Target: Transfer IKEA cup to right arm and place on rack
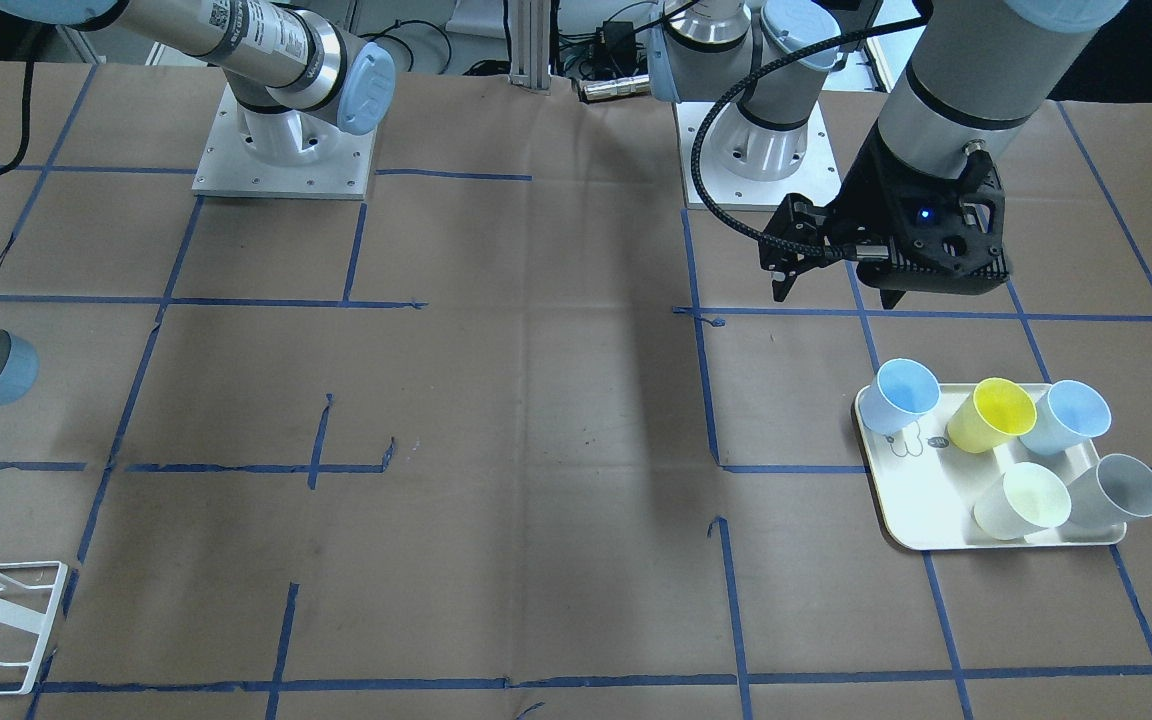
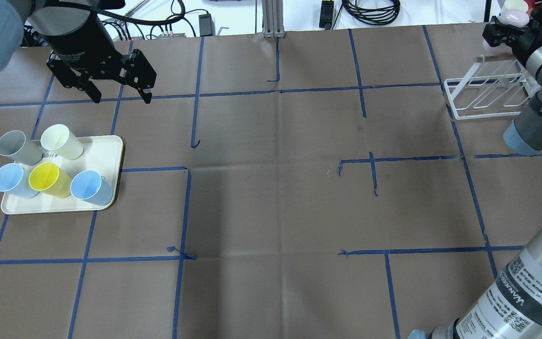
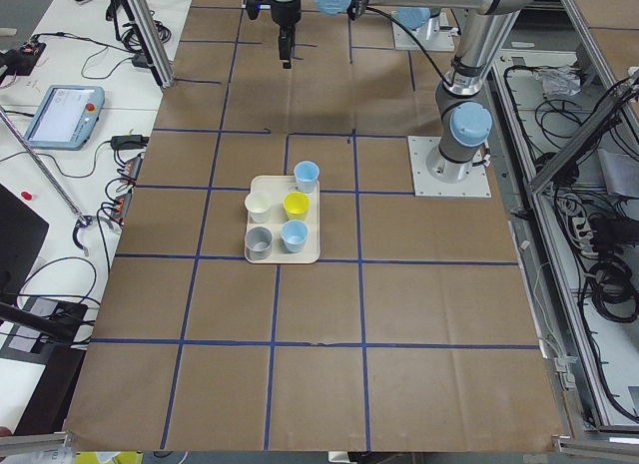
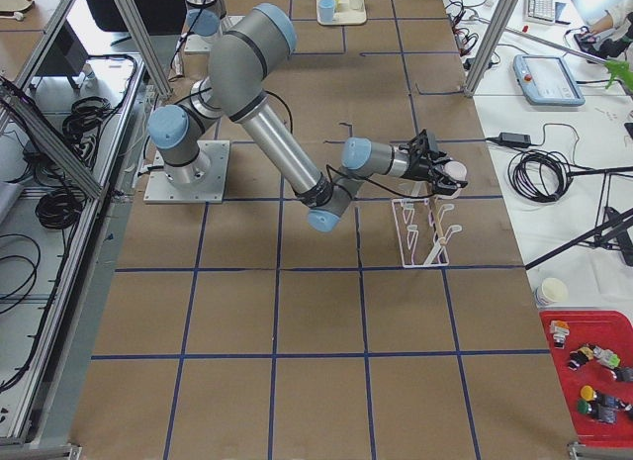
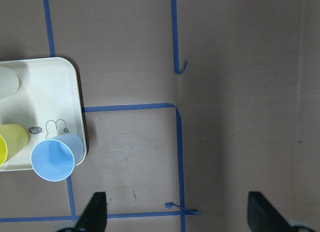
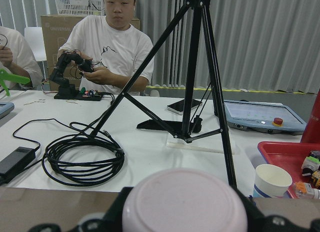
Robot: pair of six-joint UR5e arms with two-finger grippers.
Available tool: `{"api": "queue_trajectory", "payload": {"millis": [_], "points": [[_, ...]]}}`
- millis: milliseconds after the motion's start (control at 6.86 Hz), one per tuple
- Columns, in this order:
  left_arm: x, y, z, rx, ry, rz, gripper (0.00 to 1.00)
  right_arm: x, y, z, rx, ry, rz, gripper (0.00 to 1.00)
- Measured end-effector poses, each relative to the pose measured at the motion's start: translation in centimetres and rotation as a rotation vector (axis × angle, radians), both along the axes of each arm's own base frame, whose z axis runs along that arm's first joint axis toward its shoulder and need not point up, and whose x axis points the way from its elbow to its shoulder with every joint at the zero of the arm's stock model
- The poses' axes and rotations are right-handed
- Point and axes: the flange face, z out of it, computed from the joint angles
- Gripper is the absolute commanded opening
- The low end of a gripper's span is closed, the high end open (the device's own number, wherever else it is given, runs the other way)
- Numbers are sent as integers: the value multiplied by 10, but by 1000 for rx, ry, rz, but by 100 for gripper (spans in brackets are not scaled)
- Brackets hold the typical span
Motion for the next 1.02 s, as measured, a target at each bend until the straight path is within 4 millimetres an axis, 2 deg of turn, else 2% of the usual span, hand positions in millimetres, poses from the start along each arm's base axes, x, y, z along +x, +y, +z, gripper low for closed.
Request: {"api": "queue_trajectory", "payload": {"millis": [438, 583, 729, 875, 1021], "points": [[0, 2, 3, -4, 17, 4, 99, 7, 5, -10, 21, -13, 5, 27], [0, 2, 2, -4, 15, 5, 99, 10, 6, -13, 28, -17, 7, 33], [0, 3, 2, -3, 14, 7, 99, 12, 8, -15, 34, -20, 9, 74], [0, 3, 2, -2, 13, 9, 99, 13, 8, -15, 34, -22, 9, 99], [0, 4, 1, -1, 13, 11, 99, 13, 8, -14, 31, -29, 8, 99]]}}
